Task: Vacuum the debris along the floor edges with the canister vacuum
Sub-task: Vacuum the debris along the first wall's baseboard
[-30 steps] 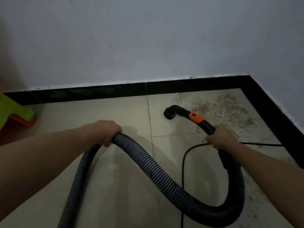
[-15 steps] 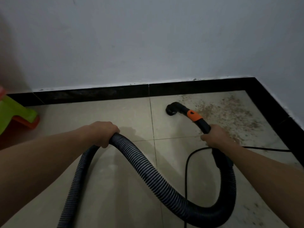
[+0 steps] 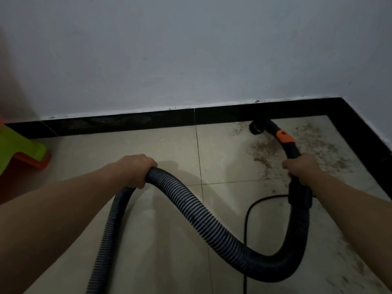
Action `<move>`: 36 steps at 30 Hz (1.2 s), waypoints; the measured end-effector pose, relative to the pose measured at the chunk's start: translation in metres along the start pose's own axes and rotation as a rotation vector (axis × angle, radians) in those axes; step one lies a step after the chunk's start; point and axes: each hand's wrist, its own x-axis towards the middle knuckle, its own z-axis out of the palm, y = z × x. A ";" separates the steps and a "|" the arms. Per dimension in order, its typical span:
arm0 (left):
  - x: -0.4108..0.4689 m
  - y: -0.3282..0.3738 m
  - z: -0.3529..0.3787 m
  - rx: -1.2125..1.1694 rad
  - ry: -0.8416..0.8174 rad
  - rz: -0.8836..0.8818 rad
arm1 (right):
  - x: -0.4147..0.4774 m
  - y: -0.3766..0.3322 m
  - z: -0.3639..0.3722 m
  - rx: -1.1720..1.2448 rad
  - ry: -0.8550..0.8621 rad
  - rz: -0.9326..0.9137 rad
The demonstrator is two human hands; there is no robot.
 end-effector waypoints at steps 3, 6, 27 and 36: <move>-0.002 -0.009 0.003 -0.024 0.017 -0.019 | 0.012 -0.009 0.009 0.086 -0.006 0.056; -0.004 -0.014 0.007 -0.030 0.011 -0.035 | 0.011 -0.013 0.025 0.110 0.004 0.076; -0.011 0.011 0.008 0.011 0.027 0.060 | -0.023 -0.021 0.016 -0.233 -0.063 -0.175; -0.008 0.015 0.002 0.040 0.034 0.083 | -0.034 -0.010 0.016 -0.206 -0.166 -0.274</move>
